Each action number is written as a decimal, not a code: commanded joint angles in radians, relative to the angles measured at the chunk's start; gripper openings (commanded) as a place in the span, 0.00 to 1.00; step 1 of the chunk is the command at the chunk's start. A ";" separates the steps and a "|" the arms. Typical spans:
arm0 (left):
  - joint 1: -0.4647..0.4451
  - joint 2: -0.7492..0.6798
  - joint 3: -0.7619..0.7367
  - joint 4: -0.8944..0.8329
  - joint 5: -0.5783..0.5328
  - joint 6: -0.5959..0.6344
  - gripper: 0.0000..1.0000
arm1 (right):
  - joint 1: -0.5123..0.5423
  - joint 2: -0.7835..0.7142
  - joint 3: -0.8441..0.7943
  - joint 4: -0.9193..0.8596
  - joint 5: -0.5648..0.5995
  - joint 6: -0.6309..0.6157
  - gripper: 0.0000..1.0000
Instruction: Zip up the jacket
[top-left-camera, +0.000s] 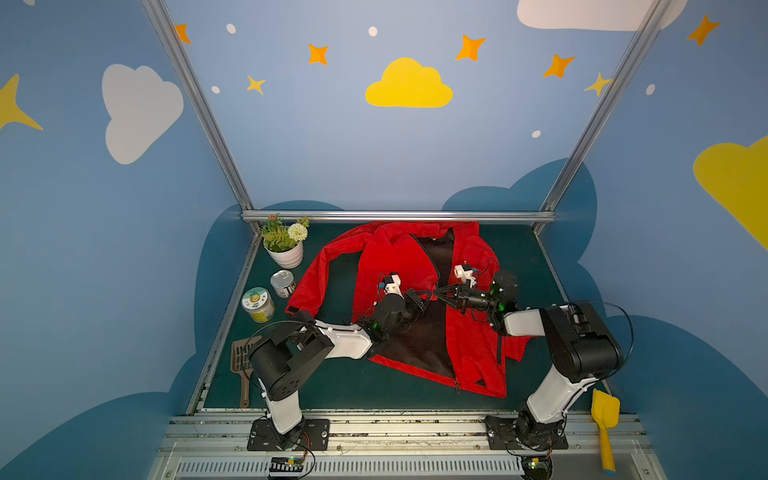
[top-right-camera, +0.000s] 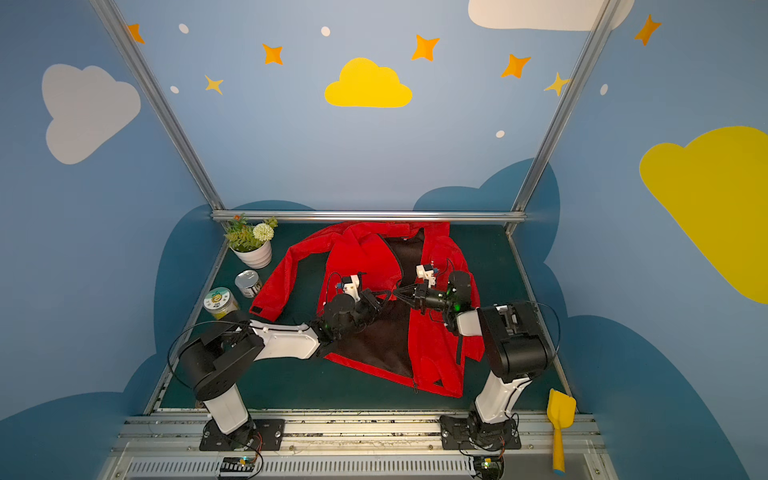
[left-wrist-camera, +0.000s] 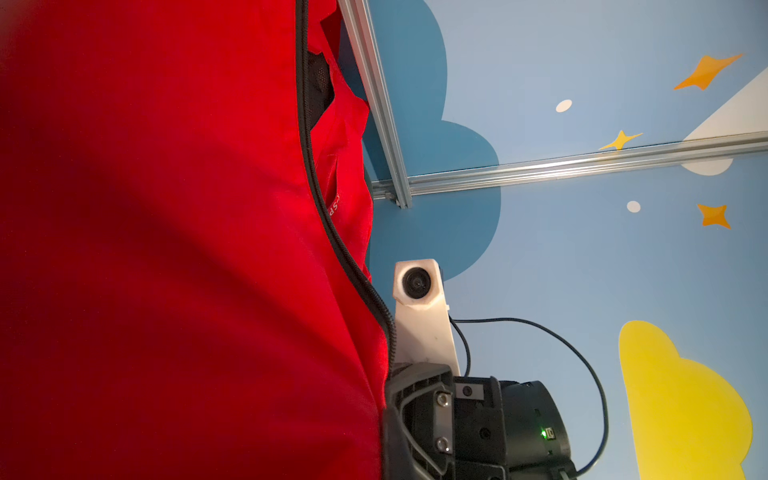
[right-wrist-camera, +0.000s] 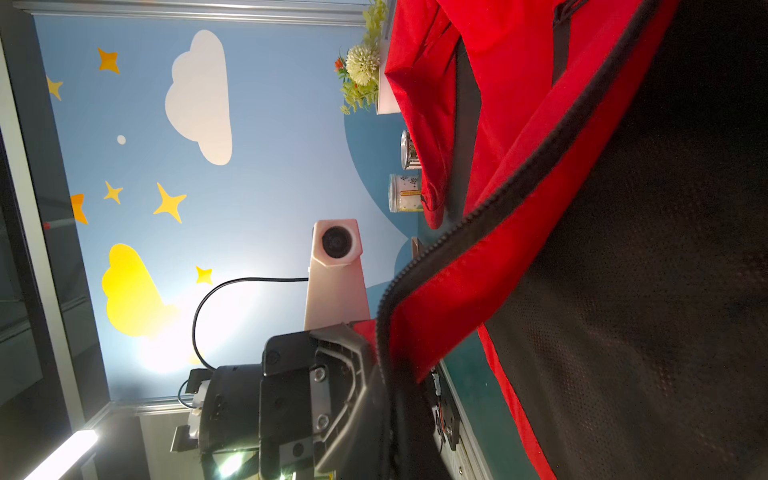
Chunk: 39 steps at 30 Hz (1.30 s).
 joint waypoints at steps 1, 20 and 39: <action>-0.009 -0.018 0.026 0.031 0.058 -0.005 0.12 | 0.005 0.021 0.020 0.094 0.039 0.050 0.00; 0.005 -0.008 0.014 0.032 0.076 -0.025 0.48 | 0.014 -0.028 0.019 -0.044 0.027 -0.035 0.00; 0.043 0.007 -0.032 0.062 0.036 -0.025 0.29 | -0.018 -0.177 -0.066 -0.110 0.025 -0.069 0.00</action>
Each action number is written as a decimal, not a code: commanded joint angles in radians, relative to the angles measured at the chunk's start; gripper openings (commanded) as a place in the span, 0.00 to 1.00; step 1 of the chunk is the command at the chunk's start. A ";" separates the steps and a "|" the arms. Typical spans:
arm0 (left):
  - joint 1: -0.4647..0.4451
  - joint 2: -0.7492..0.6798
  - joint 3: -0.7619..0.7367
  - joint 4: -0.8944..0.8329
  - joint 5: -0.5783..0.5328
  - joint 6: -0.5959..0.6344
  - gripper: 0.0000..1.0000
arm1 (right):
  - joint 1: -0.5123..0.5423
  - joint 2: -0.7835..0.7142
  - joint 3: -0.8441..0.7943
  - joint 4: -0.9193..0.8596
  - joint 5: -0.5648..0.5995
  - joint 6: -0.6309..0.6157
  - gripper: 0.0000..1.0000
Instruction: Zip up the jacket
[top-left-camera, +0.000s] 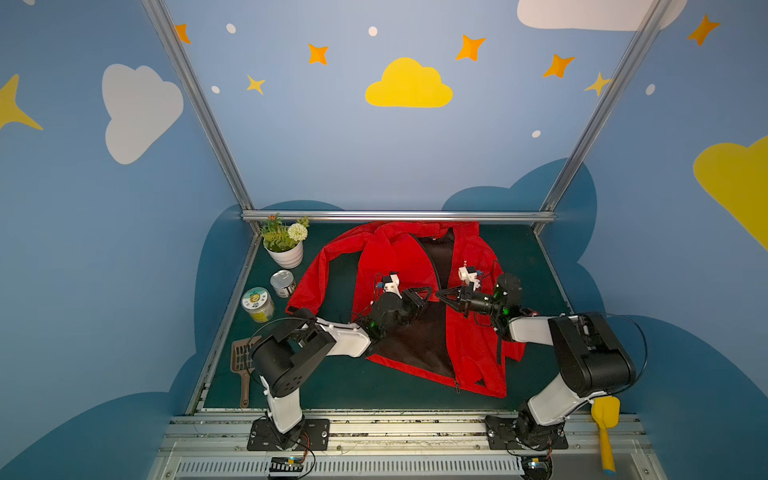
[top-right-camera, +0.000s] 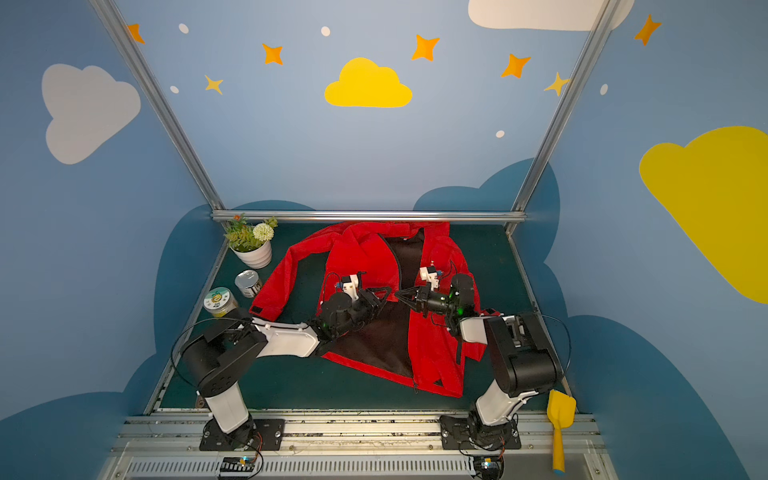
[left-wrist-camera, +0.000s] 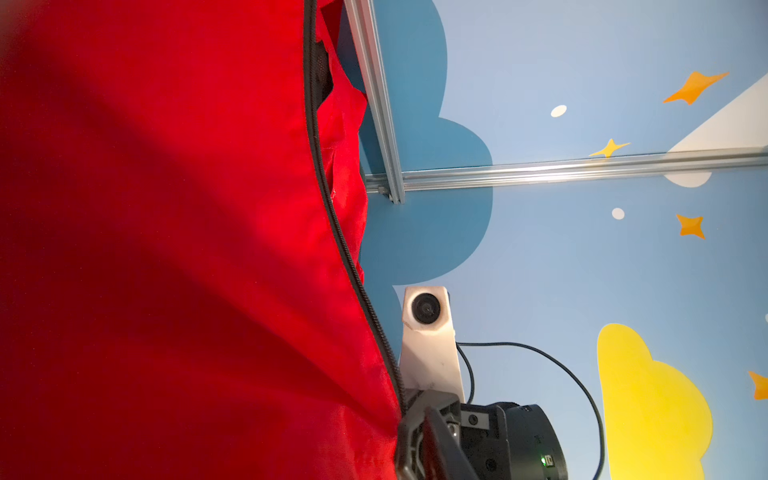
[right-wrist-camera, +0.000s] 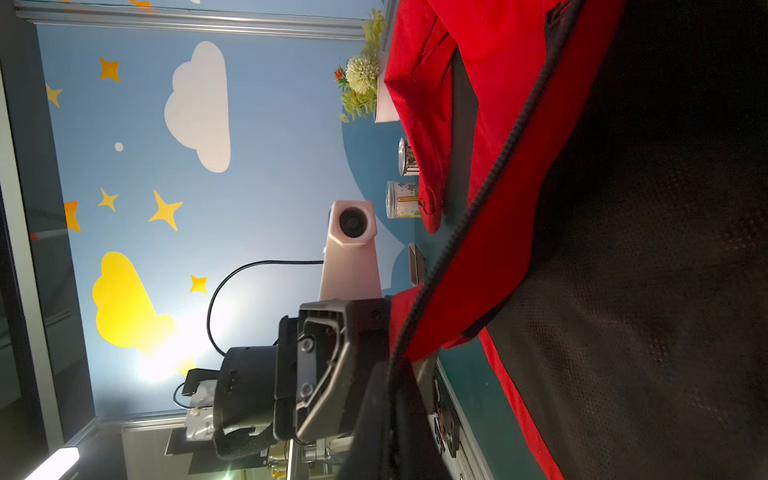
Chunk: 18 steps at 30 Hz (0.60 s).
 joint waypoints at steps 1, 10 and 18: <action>0.007 -0.016 -0.014 0.010 -0.017 0.019 0.29 | -0.012 -0.053 -0.006 -0.016 -0.008 -0.023 0.00; 0.008 -0.023 -0.010 0.007 -0.011 0.037 0.03 | -0.026 -0.114 0.035 -0.118 -0.026 -0.077 0.00; 0.009 -0.035 0.017 0.005 0.038 0.047 0.03 | -0.007 -0.034 0.137 -0.011 -0.030 -0.005 0.00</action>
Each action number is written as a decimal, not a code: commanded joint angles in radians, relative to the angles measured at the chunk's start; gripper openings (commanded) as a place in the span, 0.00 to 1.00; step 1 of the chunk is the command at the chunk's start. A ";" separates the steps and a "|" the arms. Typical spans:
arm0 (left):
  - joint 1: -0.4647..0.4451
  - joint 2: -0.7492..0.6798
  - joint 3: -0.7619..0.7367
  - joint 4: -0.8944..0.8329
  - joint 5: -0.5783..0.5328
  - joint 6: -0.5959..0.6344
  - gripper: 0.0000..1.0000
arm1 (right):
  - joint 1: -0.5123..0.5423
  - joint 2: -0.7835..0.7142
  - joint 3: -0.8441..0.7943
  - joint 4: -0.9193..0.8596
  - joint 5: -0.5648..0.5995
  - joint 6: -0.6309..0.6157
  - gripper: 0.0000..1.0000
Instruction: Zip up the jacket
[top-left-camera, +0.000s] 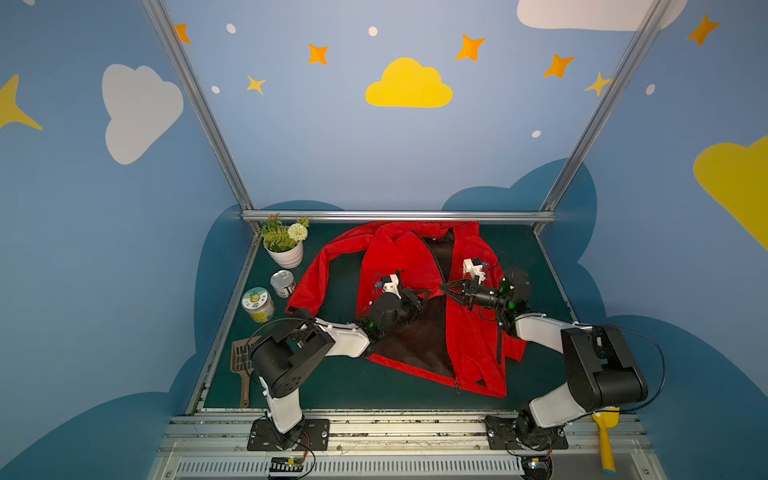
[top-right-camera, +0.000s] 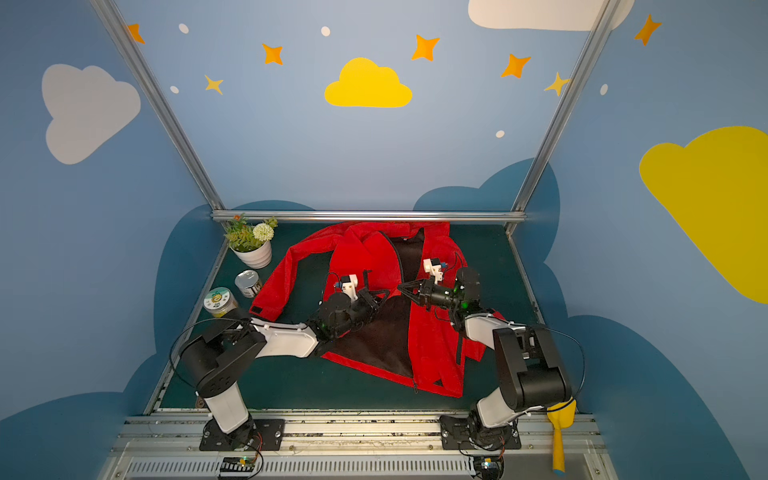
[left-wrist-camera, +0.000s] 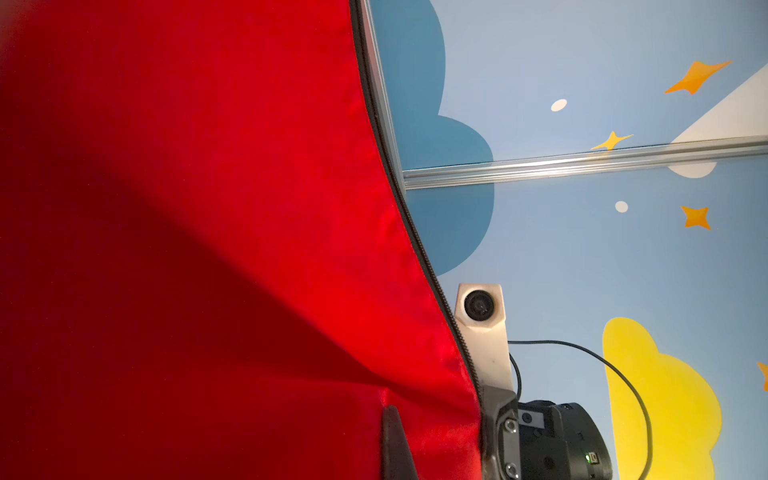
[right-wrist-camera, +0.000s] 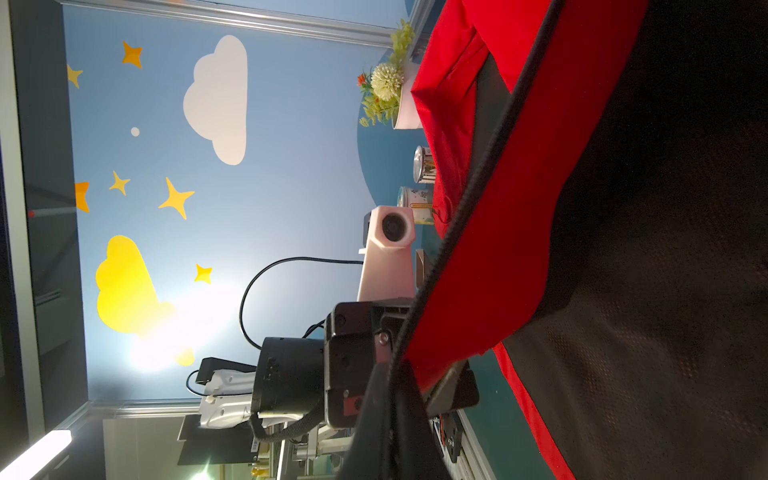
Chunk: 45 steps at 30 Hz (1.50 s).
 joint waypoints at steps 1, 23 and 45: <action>0.005 -0.026 0.014 0.009 0.025 0.022 0.03 | 0.013 0.048 0.069 0.086 -0.009 0.029 0.00; 0.013 -0.048 0.032 0.023 0.047 0.016 0.03 | 0.061 0.149 0.051 0.027 0.036 -0.038 0.00; 0.012 -0.040 0.019 0.068 0.008 -0.008 0.31 | 0.076 0.131 0.023 0.024 0.057 -0.045 0.00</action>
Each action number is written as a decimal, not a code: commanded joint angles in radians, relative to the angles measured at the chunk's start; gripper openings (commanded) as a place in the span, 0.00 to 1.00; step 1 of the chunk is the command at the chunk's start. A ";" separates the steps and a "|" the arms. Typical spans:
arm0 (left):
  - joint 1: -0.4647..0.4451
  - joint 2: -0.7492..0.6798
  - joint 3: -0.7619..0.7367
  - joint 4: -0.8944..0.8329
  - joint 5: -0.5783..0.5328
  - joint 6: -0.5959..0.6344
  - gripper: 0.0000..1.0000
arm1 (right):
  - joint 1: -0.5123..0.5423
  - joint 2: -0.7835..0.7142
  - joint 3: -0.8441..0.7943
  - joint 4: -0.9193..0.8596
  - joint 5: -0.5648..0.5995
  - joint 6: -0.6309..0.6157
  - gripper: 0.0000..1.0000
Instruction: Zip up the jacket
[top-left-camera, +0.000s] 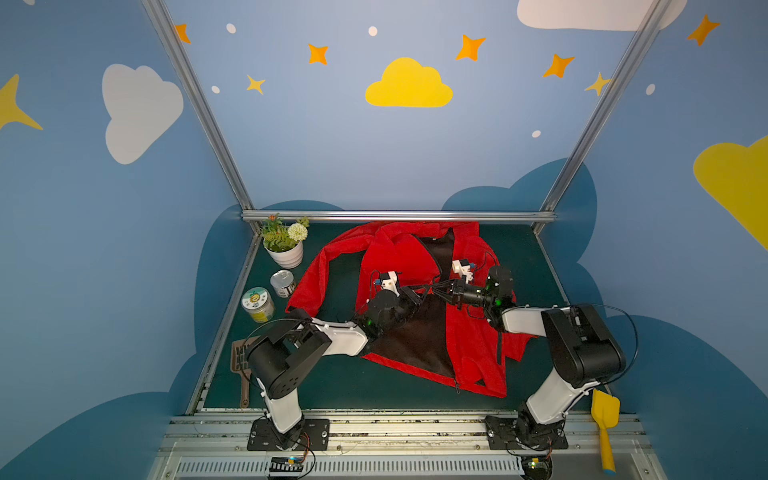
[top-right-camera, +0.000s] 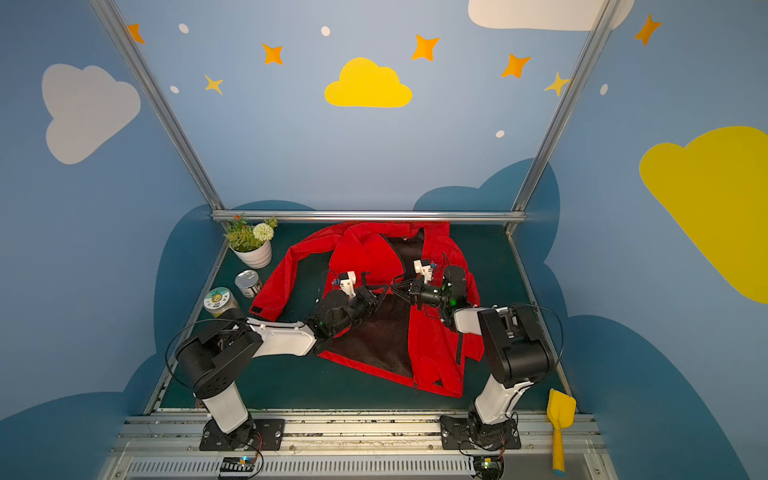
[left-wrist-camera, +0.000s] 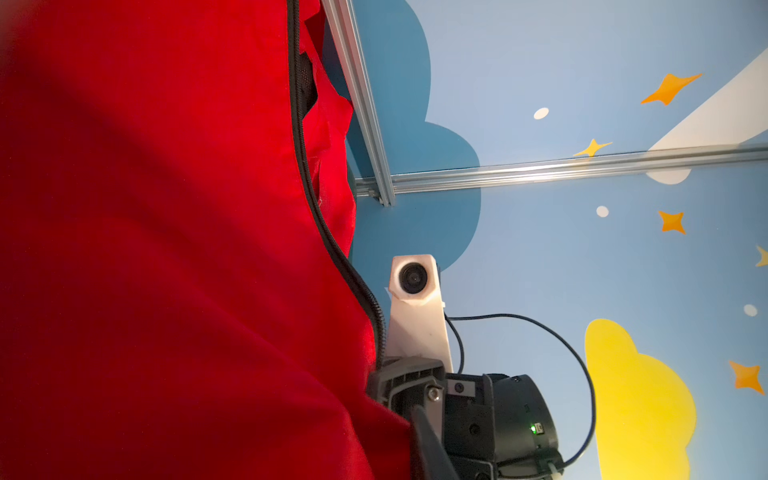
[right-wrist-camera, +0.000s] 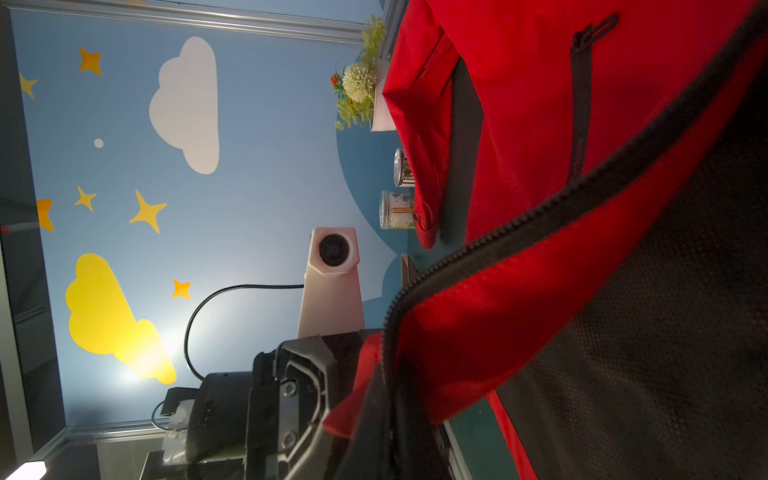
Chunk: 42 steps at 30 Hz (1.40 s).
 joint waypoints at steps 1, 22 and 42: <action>-0.002 -0.023 0.019 0.055 -0.003 0.002 0.33 | 0.009 -0.017 -0.011 -0.009 -0.004 -0.020 0.00; -0.017 0.009 0.063 0.033 0.050 0.021 0.42 | 0.015 -0.089 0.041 -0.273 -0.018 -0.172 0.00; -0.019 -0.026 0.044 -0.020 0.044 0.054 0.03 | -0.006 -0.134 0.059 -0.333 -0.009 -0.182 0.22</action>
